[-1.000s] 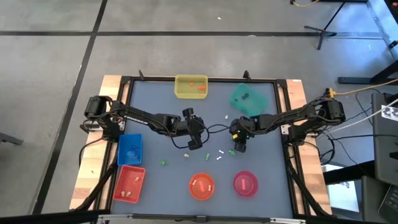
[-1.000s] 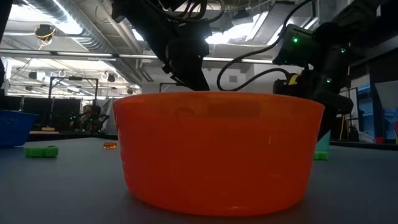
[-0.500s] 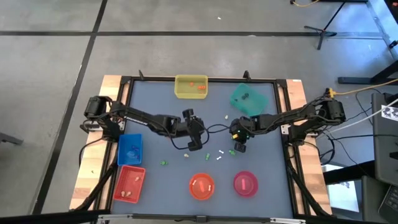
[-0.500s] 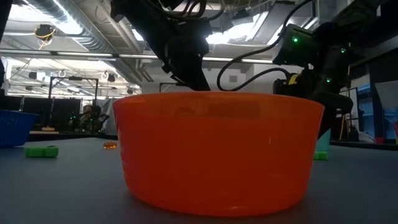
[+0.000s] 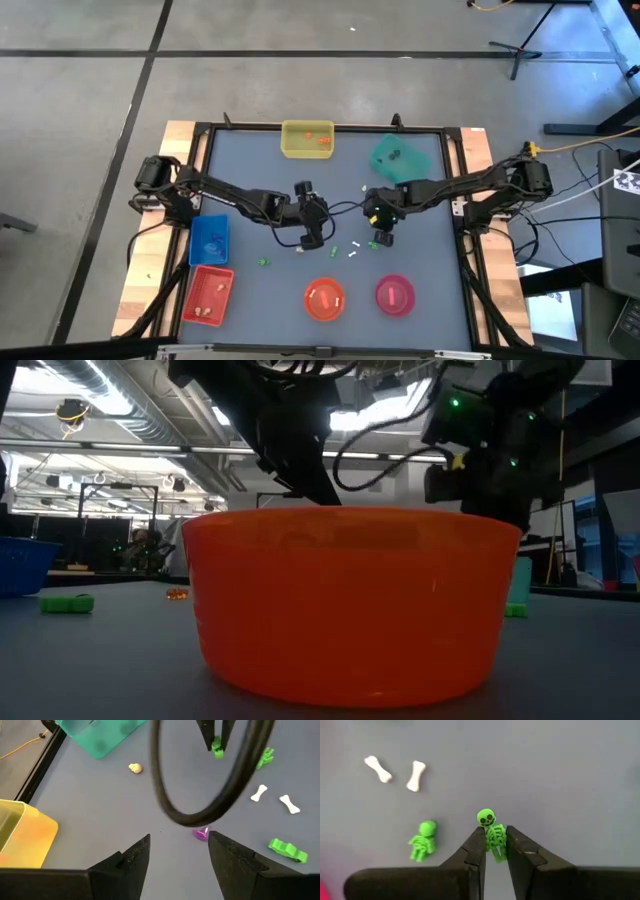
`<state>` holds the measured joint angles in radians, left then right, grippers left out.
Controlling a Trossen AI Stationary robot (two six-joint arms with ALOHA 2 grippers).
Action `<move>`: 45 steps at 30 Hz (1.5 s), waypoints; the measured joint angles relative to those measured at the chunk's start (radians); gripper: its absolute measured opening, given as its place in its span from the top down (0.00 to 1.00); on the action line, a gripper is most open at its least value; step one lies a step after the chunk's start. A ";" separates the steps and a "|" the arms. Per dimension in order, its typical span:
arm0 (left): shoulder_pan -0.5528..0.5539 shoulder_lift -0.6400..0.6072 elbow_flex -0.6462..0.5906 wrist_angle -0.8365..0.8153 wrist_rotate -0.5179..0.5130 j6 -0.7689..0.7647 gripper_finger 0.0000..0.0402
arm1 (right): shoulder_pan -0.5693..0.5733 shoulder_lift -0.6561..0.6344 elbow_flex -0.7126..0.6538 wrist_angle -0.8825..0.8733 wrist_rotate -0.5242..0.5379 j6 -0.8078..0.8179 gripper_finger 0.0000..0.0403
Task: Sort Halloween decoration
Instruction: Put the green skeleton toy into the pink bowl
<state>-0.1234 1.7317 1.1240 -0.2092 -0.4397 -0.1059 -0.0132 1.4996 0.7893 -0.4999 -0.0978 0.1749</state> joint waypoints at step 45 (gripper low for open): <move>-0.120 0.000 0.000 -0.045 0.012 0.001 0.54 | 0.700 0.113 0.376 -0.268 0.087 0.559 0.86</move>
<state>-0.2436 1.7317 1.1240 -0.2543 -0.4277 -0.1047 0.6867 1.6124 1.1648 -0.7677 -0.0105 0.7338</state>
